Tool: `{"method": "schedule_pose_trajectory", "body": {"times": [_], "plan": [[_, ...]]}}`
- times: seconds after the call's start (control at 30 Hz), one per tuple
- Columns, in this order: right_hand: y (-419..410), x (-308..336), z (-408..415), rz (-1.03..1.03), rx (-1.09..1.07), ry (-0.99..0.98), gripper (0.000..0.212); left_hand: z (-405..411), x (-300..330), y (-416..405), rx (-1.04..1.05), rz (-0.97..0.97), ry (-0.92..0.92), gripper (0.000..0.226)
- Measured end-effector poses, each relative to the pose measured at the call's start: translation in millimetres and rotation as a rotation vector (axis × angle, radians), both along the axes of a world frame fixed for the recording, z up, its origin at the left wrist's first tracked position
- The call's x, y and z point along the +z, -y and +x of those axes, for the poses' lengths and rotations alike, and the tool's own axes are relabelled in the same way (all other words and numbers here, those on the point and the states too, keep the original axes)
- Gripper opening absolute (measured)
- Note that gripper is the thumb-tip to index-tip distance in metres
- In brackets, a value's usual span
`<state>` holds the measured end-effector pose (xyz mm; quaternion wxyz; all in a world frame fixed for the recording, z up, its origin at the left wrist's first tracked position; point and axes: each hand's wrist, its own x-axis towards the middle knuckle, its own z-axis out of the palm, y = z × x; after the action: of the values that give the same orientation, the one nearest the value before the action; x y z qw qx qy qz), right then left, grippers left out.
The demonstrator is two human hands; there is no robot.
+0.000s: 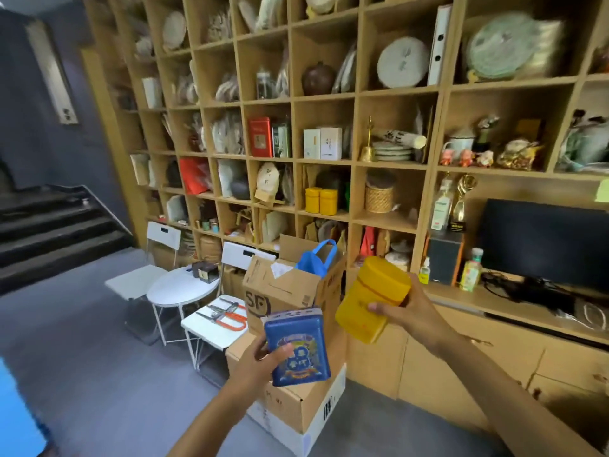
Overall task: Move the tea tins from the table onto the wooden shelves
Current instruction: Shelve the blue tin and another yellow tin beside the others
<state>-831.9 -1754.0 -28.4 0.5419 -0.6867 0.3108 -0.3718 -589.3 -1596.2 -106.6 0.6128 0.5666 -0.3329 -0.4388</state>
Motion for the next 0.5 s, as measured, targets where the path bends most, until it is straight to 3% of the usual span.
{"method": "schedule_pose_trajectory", "body": {"times": [0.2,0.5], "plan": [[97,-1,61,-0.050,0.027,-0.087,0.105,36,-2,78,-0.098,0.004,0.033,0.059],[270,19,173,-0.041,0.030,-0.135,0.118,155,25,262,-0.024,-0.091,0.107,0.059]]}}
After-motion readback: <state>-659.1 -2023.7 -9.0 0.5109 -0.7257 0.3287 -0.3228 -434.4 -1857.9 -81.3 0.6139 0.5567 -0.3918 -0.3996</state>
